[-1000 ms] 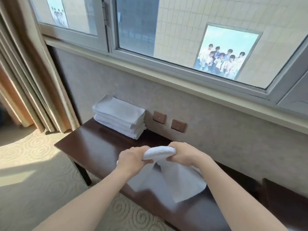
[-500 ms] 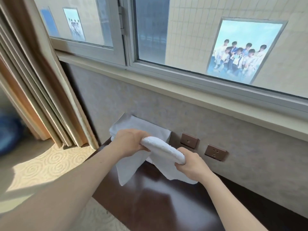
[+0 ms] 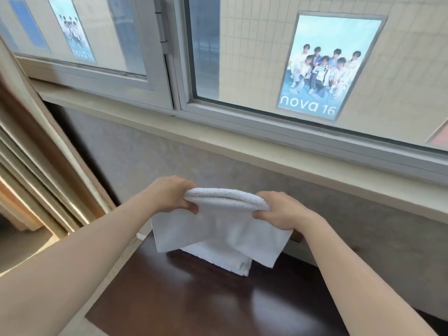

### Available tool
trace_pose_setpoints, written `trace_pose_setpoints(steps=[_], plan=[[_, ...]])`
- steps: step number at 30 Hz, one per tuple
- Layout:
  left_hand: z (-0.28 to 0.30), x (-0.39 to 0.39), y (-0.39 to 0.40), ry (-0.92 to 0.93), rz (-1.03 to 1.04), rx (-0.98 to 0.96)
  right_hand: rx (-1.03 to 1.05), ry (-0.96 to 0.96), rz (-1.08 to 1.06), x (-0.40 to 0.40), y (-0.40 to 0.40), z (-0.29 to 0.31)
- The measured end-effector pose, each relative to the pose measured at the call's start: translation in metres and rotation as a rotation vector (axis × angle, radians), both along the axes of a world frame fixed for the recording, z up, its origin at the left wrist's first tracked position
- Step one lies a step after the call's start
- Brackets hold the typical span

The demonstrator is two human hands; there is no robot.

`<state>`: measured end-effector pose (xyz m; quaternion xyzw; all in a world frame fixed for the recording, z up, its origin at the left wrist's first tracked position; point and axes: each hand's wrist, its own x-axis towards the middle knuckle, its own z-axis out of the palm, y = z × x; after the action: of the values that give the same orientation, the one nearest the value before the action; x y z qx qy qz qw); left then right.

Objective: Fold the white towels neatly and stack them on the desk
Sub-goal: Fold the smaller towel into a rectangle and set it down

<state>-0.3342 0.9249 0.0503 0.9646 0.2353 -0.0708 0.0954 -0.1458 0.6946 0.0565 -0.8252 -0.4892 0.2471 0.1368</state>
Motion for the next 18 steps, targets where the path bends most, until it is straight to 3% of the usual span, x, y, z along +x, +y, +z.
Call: trace_pose_setpoints(steps=[4, 7, 10, 12, 14, 16, 18], plan=[[-0.019, 0.02, 0.049, 0.027, -0.124, -0.029, -0.035, -0.024, -0.083, 0.001, 0.036, -0.011], [-0.028, 0.041, 0.087, -0.002, -0.279, 0.057, -0.071, -0.07, -0.165, 0.0, 0.059, -0.013], [-0.04, 0.052, 0.117, -0.392, -0.542, 0.358, -0.06, -0.309, -0.271, -0.007, 0.071, -0.018], [-0.051, 0.047, 0.131, -0.7, -0.607, 0.495, 0.132, -0.673, -0.297, -0.021, 0.071, -0.034], [-0.068, 0.035, 0.136, -0.883, -0.615, 0.542, 0.404, -0.879, -0.3, -0.041, 0.063, -0.067], [-0.098, 0.018, 0.133, -0.873, -0.629, 0.492, 0.464, -0.894, -0.304, -0.061, 0.056, -0.104], [-0.139, -0.004, 0.125, -0.671, -0.666, 0.392, 0.342, -0.802, -0.287, -0.078, 0.052, -0.144]])
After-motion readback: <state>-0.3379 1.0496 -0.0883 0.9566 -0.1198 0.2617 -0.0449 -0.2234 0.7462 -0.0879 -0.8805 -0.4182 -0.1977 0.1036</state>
